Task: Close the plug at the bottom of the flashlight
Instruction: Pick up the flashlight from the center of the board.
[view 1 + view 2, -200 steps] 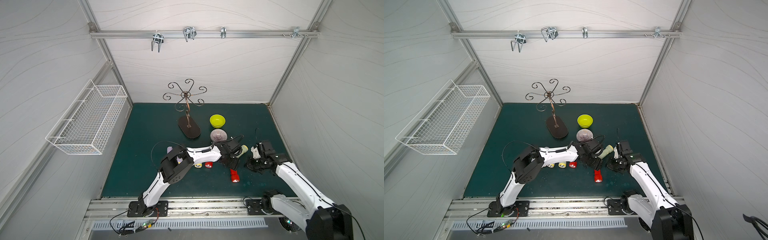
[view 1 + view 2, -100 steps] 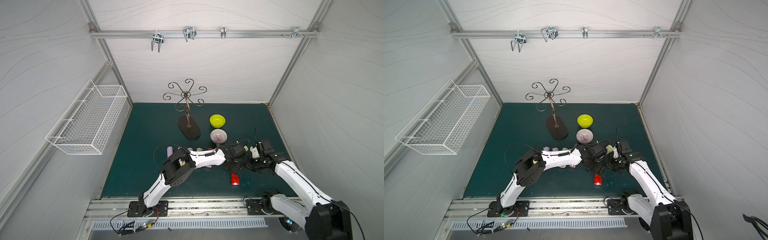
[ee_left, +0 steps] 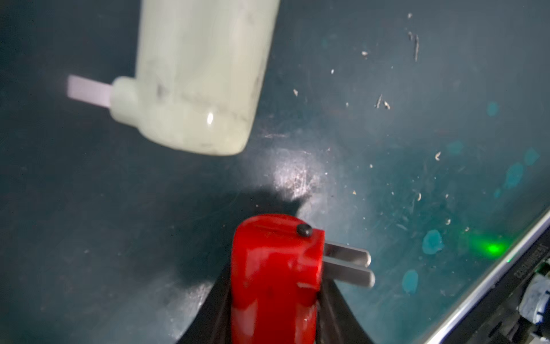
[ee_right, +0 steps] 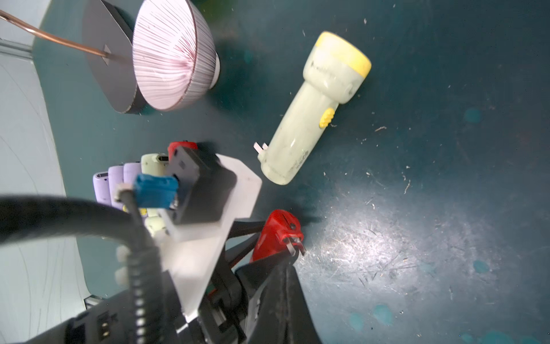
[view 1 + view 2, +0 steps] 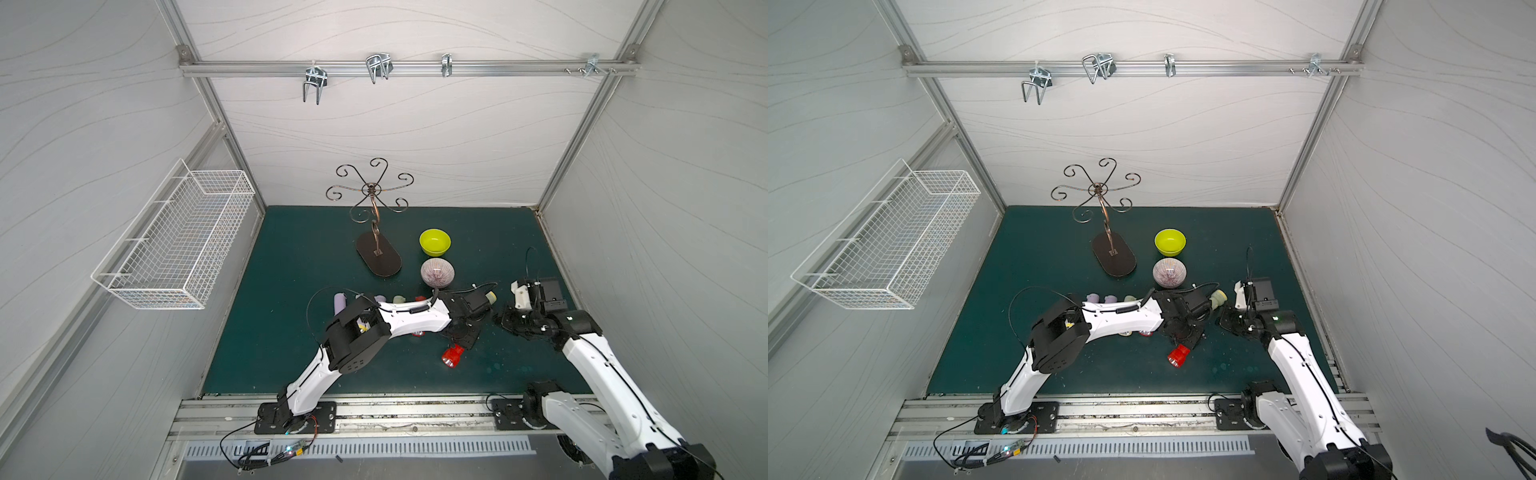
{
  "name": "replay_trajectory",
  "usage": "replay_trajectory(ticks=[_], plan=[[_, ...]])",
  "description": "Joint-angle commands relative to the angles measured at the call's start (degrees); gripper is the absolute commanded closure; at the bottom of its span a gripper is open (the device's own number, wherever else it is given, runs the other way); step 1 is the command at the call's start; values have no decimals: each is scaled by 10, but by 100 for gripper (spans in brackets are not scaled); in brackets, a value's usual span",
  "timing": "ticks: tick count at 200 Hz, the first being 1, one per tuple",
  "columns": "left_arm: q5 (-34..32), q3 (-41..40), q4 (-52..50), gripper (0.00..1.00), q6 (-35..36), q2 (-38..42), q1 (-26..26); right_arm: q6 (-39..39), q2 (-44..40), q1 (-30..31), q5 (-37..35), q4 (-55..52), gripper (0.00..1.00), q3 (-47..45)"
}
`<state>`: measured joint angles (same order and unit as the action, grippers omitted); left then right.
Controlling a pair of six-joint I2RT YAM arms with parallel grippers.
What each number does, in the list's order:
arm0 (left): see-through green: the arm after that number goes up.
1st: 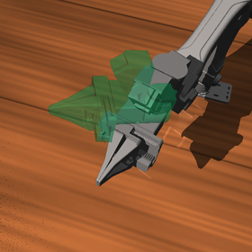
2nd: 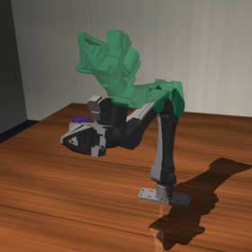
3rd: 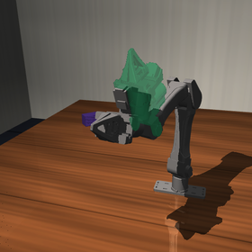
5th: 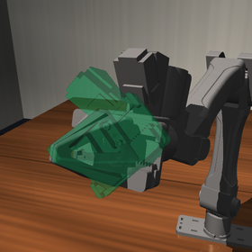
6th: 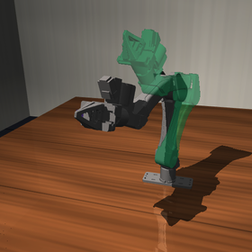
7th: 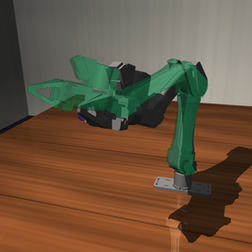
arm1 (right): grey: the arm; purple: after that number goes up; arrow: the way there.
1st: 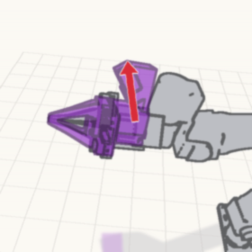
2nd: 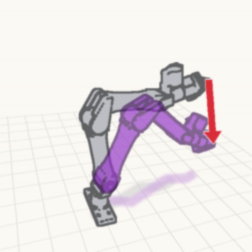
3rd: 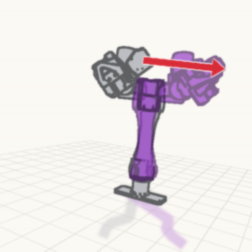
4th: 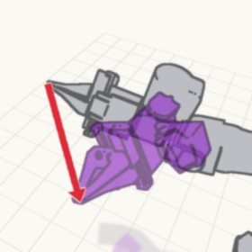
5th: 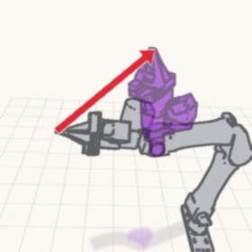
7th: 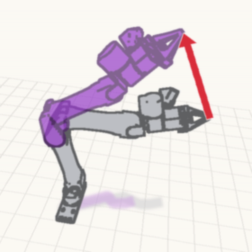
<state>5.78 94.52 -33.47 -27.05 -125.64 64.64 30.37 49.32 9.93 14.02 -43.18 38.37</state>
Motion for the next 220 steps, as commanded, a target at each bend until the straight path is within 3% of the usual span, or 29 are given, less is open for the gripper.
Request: replay_trajectory(ticks=[1, 17, 50, 106, 176, 220], plan=[[-6, -13, -4, 84, -4, 22, 4, -6, -1, -9, 8, -24, 96, 3], [-5, -25, 11, 100, 1, 39, 2, -5, -3, -13, 13, -23, 96, 0], [-9, -77, 75, 100, 53, 127, -10, -14, -11, -15, 46, 5, 95, -13], [-66, -251, 271, 100, 184, 317, -29, -5, -32, -15, 155, 106, 94, -57], [179, -444, 529, 100, 261, 471, -102, 10, -29, -15, 257, 224, 90, -39], [259, -463, 498, 100, 329, 544, -110, 95, -7, 13, 341, 375, 65, -38]])
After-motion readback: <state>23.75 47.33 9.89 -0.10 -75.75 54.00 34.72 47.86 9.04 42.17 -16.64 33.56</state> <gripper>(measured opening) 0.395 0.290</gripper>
